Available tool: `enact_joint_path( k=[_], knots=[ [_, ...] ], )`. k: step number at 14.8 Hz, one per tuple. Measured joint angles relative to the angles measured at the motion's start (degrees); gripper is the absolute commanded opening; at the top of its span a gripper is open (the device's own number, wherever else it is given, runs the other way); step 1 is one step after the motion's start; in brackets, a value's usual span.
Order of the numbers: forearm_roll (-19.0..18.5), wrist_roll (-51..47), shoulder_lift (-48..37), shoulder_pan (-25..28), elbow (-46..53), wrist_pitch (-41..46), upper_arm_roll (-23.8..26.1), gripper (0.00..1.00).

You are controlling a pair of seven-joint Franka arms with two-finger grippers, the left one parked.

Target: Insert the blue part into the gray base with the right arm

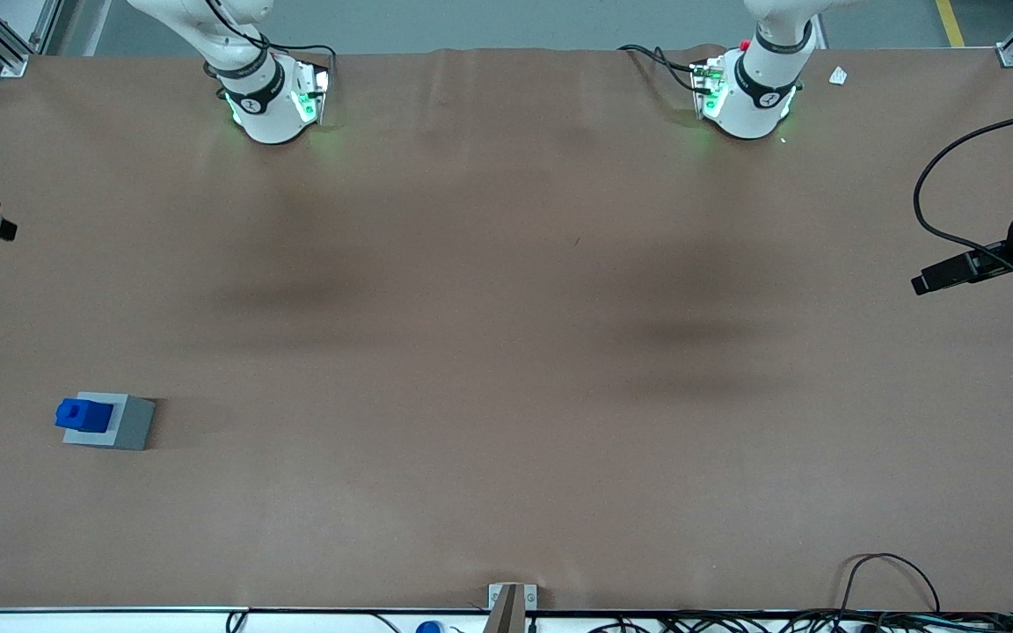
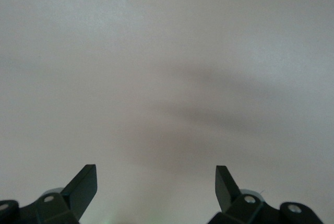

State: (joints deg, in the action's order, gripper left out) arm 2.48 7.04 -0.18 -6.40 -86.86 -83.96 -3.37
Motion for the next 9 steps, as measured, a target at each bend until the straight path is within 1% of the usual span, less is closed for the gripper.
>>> enact_joint_path(
  k=[2,5,9],
  knots=[
    [-0.56,-3.16,-1.38,2.39,-0.11,0.54,0.09,1.0],
    [-1.1,-4.83,-1.65,4.91,-0.14,-0.07,0.2,1.0],
    [-1.4,-6.26,-1.65,5.66,0.16,-1.72,0.19,1.0]
  ],
)
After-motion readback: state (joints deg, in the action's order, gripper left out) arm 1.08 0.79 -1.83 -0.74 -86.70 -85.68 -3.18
